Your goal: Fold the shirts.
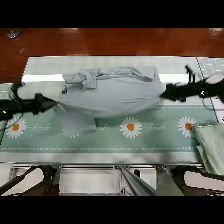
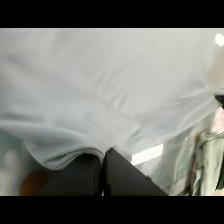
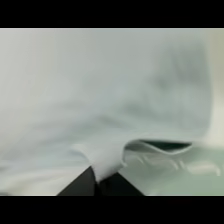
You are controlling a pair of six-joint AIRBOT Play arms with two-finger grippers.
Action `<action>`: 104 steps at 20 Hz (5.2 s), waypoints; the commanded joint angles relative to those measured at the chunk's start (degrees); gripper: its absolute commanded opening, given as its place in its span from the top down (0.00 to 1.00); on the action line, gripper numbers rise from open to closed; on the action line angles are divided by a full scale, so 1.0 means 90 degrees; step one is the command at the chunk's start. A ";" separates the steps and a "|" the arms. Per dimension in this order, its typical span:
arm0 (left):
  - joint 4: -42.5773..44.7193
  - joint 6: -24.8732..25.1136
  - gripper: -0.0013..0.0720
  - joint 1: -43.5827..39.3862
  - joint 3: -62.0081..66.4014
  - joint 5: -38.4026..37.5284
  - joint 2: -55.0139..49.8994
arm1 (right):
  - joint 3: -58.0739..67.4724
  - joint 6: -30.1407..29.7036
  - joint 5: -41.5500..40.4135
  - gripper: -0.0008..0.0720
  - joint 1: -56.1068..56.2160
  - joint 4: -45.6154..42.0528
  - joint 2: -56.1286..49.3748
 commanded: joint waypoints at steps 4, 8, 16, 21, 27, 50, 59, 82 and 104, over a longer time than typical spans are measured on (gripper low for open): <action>-0.0522 -0.0236 0.96 0.0000 0.4170 -0.0036 0.0695 | 0.5185 0.0143 0.0814 0.95 0.0041 -0.0364 0.0447; 0.1336 -0.0923 0.96 0.0000 0.6377 0.0012 0.1277 | 0.6297 0.0051 0.1195 0.95 0.0041 -0.0454 0.1685; 0.3512 -0.1477 0.96 -0.0236 0.6768 0.0015 0.3247 | 0.6154 0.0430 0.2176 0.95 0.0041 -0.1795 0.4092; 0.4903 -0.1707 0.96 -0.1627 0.6737 -0.0061 0.3563 | 0.5848 0.0901 0.3220 0.95 0.0041 -0.1967 0.4413; 0.4546 -0.2072 0.96 -0.1851 0.4447 -0.0024 0.3041 | 0.2331 0.0515 0.2239 0.95 0.0041 -0.1477 0.4386; 0.3776 -0.2659 0.95 -0.2353 0.4199 0.1071 -0.2883 | 0.3084 -0.0114 0.1360 0.95 -0.0051 -0.0209 -0.2375; 0.4481 -0.2657 0.95 -0.2222 0.4192 -0.0576 -0.3650 | 0.2465 0.0362 0.1836 0.95 0.0041 -0.1537 -0.2429; 0.2363 -0.1656 0.03 0.1139 -0.1982 0.0143 0.0345 | -0.3415 -0.0918 -0.0240 0.14 -0.1712 0.0134 0.1977; 0.1358 -0.0605 0.95 -0.0622 -0.1916 0.0063 0.0350 | -0.3623 0.0015 0.0690 0.14 -0.1083 -0.0580 0.1428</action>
